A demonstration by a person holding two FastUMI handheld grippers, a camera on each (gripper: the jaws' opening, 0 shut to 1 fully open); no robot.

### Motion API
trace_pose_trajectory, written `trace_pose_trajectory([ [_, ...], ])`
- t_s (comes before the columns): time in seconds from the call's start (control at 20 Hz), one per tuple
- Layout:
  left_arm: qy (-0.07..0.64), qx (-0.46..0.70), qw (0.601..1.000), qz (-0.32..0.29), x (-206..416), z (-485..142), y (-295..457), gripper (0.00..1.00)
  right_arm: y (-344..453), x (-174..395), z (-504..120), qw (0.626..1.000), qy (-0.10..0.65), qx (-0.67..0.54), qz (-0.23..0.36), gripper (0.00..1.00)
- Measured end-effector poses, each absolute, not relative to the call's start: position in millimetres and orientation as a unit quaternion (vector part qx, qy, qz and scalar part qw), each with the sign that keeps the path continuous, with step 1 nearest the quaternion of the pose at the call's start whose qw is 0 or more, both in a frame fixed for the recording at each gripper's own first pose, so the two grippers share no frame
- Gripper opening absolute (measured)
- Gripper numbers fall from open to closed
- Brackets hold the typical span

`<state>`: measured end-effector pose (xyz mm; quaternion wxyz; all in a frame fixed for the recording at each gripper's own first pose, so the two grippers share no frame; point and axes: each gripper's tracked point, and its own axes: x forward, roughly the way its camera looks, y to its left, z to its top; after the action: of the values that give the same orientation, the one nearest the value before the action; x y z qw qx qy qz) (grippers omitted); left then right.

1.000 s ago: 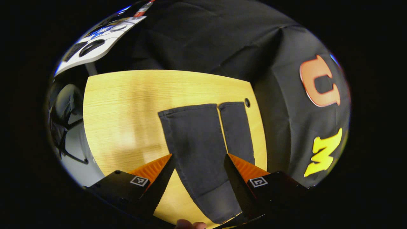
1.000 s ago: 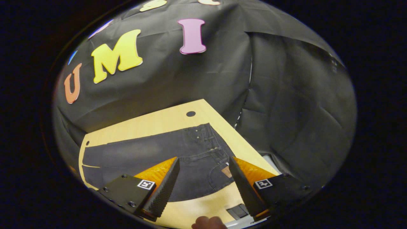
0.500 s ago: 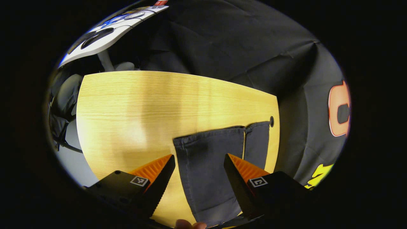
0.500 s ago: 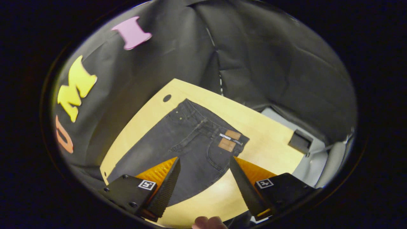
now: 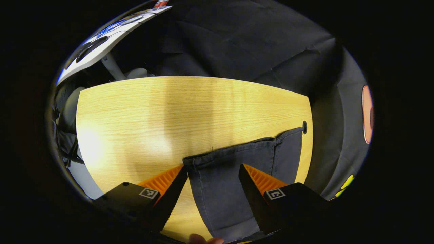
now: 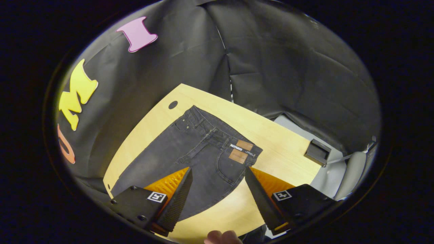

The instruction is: Grasp the waist and the cuffs of the jeans and fold them to make the two legs overlap; first hold the waist and fold one-third of the jeans toward the cuffs, then hold the cuffs and fold the remaining one-third in the same direction to finish folding.

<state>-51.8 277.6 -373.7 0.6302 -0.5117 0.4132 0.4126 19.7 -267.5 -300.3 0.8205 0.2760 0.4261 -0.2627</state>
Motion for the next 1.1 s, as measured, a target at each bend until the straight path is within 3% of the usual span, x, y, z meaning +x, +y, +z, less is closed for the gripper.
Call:
trace_pose_trajectory([
  [0.15, 0.448, -0.492, 0.614, 0.425, -55.2, -379.5, 277.2, 0.98, -274.2, 17.6, -310.1, 0.811, 0.433, 0.284, -0.273, 0.98],
  [0.2, 0.465, -0.481, 0.605, 0.432, -61.5, -381.3, 279.1, 0.94, -277.5, 17.0, -314.0, 0.808, 0.435, 0.286, -0.276, 0.98],
  [0.35, 0.488, -0.457, 0.583, 0.461, -74.1, -386.0, 280.6, 0.66, -288.4, 14.0, -321.6, 0.803, 0.435, 0.291, -0.286, 0.98],
  [0.4, 0.494, -0.453, 0.58, 0.463, -75.8, -386.4, 280.1, 0.39, -291.7, 12.5, -324.2, 0.802, 0.435, 0.291, -0.288, 0.98],
  [0.45, 0.494, -0.454, 0.58, 0.463, -76.5, -386.5, 279.6, 0.41, -295.2, 11.3, -325.7, 0.801, 0.435, 0.292, -0.289, 0.98],
  [0.5, 0.487, -0.462, 0.581, 0.461, -74.9, -387.5, 279.4, 0.31, -298.8, 10.3, -327.5, 0.8, 0.435, 0.292, -0.291, 0.98],
  [0.6, 0.464, -0.488, 0.58, 0.457, -71.4, -387.8, 279.1, 0.21, -307.2, 9.5, -332.7, 0.797, 0.436, 0.295, -0.295, 0.98],
  [0.65, 0.452, -0.503, 0.58, 0.455, -68.8, -386.3, 277.6, 0.17, -311.1, 8.9, -335.0, 0.795, 0.437, 0.297, -0.298, 0.98],
  [0.7, 0.44, -0.516, 0.58, 0.451, -68.5, -386.2, 278.1, 0.19, -314.3, 8.4, -338.5, 0.793, 0.439, 0.299, -0.3, 0.98],
  [0.75, 0.428, -0.533, 0.578, 0.446, -66.1, -386.1, 276.4, 0.09, -316.7, 8.5, -339.7, 0.79, 0.44, 0.302, -0.302, 0.98],
  [0.8, 0.416, -0.546, 0.577, 0.444, -65.7, -383.8, 276.6, 0.07, -316.9, 9.4, -340.7, 0.789, 0.441, 0.305, -0.301, 0.98],
  [1.0, 0.379, -0.57, 0.587, 0.433, -61.6, -370.8, 274.1, 0.03, -314.6, 14.5, -347.6, 0.785, 0.444, 0.326, -0.282, 0.98],
  [1.05, 0.375, -0.572, 0.589, 0.43, -60.6, -367.5, 273.0, 0.03, -314.2, 15.2, -350.5, 0.777, 0.447, 0.346, -0.278, 0.93],
  [1.1, 0.371, -0.576, 0.591, 0.426, -59.0, -364.6, 271.6, 0.04, -315.8, 12.4, -355.6, 0.762, 0.452, 0.369, -0.281, 0.98],
])
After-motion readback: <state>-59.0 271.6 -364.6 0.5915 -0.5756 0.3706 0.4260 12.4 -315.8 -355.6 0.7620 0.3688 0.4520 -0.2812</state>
